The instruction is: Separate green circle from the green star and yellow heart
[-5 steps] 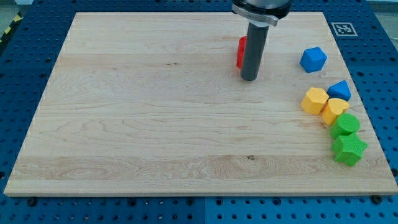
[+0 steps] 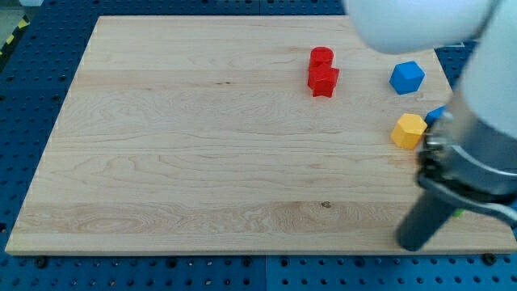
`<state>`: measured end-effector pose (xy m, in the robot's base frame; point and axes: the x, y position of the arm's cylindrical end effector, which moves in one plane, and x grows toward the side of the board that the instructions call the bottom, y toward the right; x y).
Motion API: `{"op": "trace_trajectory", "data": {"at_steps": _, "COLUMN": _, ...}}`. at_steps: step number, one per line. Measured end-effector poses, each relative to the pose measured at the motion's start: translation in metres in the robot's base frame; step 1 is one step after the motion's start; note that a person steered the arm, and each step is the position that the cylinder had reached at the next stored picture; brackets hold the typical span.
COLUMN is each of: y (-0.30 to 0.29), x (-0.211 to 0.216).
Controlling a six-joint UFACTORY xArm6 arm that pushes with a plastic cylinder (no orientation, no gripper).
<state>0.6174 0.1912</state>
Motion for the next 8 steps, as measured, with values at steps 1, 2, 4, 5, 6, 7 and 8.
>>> {"op": "trace_trajectory", "data": {"at_steps": 1, "y": 0.082, "x": 0.0}}
{"op": "trace_trajectory", "data": {"at_steps": 2, "y": 0.093, "x": -0.009}}
{"op": "trace_trajectory", "data": {"at_steps": 4, "y": 0.091, "x": -0.069}}
{"op": "trace_trajectory", "data": {"at_steps": 5, "y": 0.091, "x": -0.087}}
{"op": "trace_trajectory", "data": {"at_steps": 6, "y": 0.088, "x": -0.097}}
{"op": "trace_trajectory", "data": {"at_steps": 7, "y": 0.08, "x": -0.094}}
{"op": "trace_trajectory", "data": {"at_steps": 8, "y": 0.068, "x": -0.092}}
